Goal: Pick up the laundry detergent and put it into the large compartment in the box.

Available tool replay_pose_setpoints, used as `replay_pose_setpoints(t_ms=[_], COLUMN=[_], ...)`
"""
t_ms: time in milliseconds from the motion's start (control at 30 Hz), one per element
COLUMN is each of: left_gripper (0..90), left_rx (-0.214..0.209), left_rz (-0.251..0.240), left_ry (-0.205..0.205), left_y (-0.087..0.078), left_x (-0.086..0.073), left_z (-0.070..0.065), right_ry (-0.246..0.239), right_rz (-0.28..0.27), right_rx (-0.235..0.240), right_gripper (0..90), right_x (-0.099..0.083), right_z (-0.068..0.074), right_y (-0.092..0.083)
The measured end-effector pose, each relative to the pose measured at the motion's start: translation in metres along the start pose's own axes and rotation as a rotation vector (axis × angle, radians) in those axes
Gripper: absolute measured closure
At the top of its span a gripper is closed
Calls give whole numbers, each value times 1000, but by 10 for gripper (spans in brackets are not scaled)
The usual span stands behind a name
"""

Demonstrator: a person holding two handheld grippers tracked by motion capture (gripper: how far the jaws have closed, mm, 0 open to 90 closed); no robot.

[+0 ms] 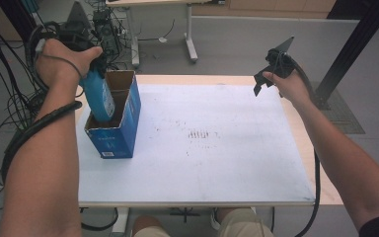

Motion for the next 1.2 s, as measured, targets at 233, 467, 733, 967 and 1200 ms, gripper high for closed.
replay_pose_setpoints(t_ms=[233,467,733,967,1200], left_gripper=[376,376,376,376,375], left_rx=[3,-7,-12,-2,-7], left_rz=[12,27,50,72,83], left_ry=[18,13,21,19,25], left_y=[27,51,78,95,110], left_x=[-8,-14,-18,-21,-26], left_z=[-3,-3,-6,-4,-2], right_ry=[0,-4,-8,0,4], right_rz=[2,9,14,16,19], right_rx=[-3,-7,-12,-10,-10], right_gripper=[68,68,68,68,68], right_x=[0,1,1,0,1], right_z=[0,3,3,-2,-3], right_y=[1,4,8,10,11])
Point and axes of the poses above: each handheld gripper's, and its own axes: y roughly forward along the jaws, x roughly out of its top, z roughly to its left, the point moved 5 cm from there along y, roughly forward along the jaws, and after that the axes turned 2 degrees about y, right-handed, at the moved point
